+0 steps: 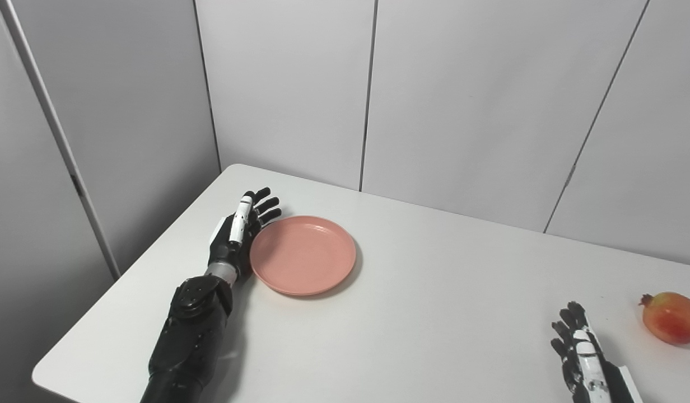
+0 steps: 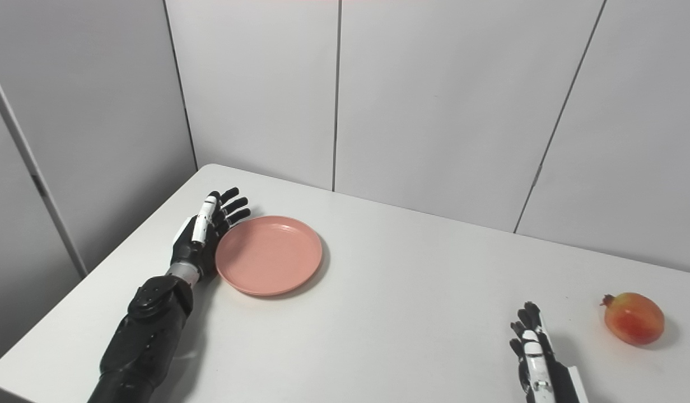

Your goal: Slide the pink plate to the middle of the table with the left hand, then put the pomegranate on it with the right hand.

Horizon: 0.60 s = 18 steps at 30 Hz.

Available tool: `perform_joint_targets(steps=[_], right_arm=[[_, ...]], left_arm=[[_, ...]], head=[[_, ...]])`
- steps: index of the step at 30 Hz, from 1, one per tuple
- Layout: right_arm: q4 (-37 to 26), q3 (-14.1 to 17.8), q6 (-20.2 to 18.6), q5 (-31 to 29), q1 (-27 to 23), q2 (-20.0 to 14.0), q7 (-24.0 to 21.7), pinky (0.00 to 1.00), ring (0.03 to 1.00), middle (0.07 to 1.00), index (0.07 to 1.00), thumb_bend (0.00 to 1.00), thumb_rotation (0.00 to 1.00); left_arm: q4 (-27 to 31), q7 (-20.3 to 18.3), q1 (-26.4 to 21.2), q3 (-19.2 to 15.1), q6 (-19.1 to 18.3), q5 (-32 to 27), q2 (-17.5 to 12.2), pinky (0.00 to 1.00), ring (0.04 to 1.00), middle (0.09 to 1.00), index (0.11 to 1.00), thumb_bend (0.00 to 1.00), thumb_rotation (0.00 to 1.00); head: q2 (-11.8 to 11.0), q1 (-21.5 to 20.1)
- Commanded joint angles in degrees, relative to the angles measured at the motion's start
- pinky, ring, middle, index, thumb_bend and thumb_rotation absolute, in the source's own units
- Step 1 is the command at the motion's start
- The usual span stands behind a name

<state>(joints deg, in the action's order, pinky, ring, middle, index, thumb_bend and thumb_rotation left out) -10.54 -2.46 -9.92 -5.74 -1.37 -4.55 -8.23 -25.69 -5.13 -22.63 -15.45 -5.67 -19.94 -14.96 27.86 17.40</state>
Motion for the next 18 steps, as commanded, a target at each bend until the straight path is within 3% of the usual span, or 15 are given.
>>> perform_joint_targets(steps=[1, 18], right_arm=[[-1.4, -0.1, 3.2, 0.1, -1.5, 0.2, -0.1, 1.0, 1.0, 1.0, 1.0, 0.06, 1.0], [-1.5, -0.5, 2.7, 1.6, -1.5, 0.8, 0.5, 1.0, 1.0, 1.0, 1.0, 0.1, 1.0]], left_arm=[[0.2, -0.4, -0.7, 0.9, -2.5, 0.2, 0.9, 0.84, 0.844, 0.848, 0.836, 0.34, 1.0], [5.5, 0.3, 0.3, 5.5, -4.4, 2.6, 4.6, 0.82, 0.83, 0.837, 0.827, 0.33, 1.0]], head=[[0.2, -0.2], [1.6, -2.3]])
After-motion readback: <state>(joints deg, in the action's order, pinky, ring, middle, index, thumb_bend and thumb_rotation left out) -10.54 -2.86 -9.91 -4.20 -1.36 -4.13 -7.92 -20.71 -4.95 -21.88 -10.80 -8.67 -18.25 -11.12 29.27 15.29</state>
